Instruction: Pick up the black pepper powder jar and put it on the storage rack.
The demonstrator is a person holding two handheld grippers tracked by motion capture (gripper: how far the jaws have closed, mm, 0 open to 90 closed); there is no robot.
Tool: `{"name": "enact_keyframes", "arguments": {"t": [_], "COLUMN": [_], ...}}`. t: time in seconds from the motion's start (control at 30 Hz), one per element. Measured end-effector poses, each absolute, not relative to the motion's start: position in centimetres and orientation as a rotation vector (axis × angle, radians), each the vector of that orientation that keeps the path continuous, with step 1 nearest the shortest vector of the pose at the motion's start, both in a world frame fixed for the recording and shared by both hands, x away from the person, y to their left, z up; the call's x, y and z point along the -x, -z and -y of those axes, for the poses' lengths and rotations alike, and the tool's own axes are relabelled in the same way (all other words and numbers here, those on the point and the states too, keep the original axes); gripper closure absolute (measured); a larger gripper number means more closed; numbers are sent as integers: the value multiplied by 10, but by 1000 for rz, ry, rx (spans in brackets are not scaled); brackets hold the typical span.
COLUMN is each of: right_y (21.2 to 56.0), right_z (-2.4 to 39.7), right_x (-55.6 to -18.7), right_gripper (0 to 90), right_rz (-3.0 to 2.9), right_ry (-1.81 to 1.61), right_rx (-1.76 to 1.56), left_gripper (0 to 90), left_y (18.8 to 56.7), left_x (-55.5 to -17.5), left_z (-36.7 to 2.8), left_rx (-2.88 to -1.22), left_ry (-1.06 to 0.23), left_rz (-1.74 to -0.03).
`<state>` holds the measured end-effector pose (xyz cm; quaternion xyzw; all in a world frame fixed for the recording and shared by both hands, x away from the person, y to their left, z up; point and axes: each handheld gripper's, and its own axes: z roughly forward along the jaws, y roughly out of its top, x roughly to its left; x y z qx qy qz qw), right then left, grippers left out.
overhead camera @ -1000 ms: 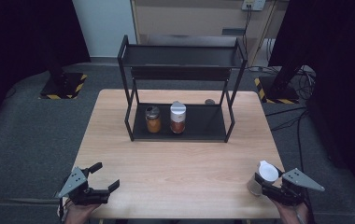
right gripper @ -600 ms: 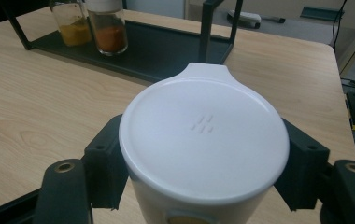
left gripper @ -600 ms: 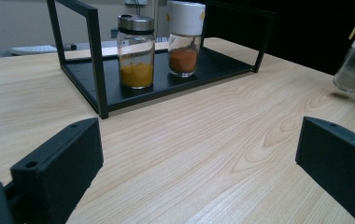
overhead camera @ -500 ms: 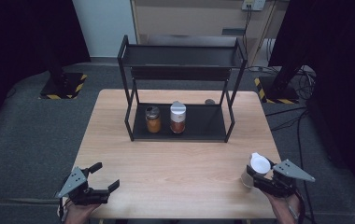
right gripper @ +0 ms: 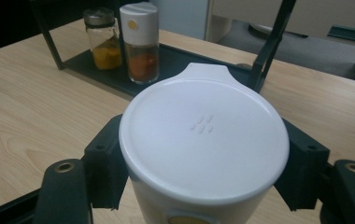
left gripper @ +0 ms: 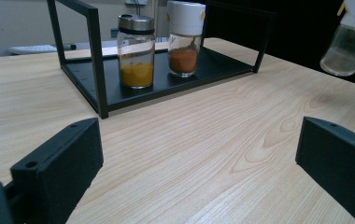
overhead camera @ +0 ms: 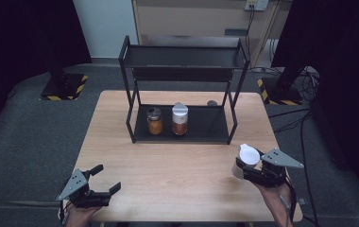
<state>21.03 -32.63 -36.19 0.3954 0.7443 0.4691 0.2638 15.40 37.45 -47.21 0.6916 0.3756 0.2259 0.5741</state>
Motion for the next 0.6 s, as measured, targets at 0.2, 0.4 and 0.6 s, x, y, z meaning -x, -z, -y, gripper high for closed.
{"name": "enact_keyframes", "arguments": {"t": [0.2, 0.4, 0.6], "right_y": [350, 342, 336], "right_z": [311, 299, 287], "right_x": [-221, -231, -243], "right_gripper": [309, 309, 309], "right_rz": [-2030, -2037, -2049], "right_ry": [-1265, -1271, -1287], "right_rx": [-1044, -1036, -1028], "left_gripper": [0, 0, 0], "left_y": [472, 472, 472], "left_x": [-154, -154, -154], "left_z": [-374, -374, -374], "left_rx": [-1622, -1622, -1623], "left_ry": [-531, -530, -530], "left_rz": [-881, -880, -878]}}
